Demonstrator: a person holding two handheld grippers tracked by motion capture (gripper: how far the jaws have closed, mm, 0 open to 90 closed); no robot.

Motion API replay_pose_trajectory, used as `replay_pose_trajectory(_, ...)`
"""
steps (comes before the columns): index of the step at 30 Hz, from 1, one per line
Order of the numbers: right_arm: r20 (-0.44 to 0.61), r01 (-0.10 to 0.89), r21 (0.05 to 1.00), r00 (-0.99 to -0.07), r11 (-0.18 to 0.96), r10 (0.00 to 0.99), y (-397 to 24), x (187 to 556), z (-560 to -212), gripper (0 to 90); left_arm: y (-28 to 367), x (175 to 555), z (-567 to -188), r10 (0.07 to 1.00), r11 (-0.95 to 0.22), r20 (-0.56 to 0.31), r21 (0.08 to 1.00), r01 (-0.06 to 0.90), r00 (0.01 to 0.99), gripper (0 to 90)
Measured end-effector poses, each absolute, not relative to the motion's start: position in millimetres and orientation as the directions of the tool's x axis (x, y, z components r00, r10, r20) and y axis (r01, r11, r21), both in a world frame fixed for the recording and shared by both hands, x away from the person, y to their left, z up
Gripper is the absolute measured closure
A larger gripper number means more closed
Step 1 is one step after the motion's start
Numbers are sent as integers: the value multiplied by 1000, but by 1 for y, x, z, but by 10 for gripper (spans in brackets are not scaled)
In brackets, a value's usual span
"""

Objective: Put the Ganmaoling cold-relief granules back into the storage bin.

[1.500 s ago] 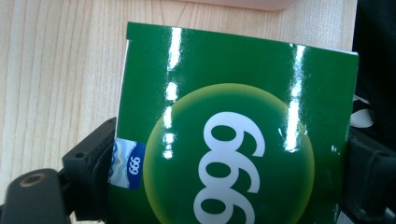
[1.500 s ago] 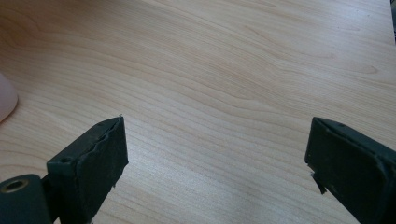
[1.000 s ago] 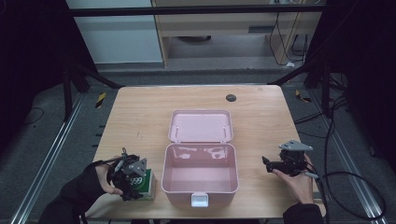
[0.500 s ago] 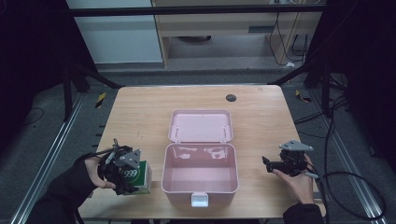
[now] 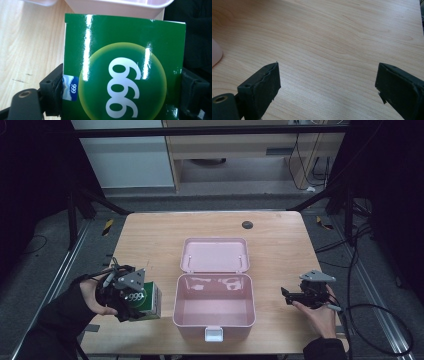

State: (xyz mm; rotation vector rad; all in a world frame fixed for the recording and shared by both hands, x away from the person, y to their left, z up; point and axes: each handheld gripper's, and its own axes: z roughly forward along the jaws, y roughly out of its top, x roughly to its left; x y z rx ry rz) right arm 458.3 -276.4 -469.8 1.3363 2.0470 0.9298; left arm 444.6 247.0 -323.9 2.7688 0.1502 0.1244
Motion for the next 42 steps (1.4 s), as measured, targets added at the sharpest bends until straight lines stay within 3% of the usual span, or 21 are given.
replay_pose_trajectory(15, -62, 564, 775, -380, 284, 923, -277, 459, -470, 64, 235, 447, -295, 129, -907, 75, 412, 87, 989, 143)
replay_pose_trajectory(42, -63, 564, 775, -379, 285, 923, -277, 458, -470, 64, 178, 453, -269, 57, -909, 74, 415, 22, 996, 144)
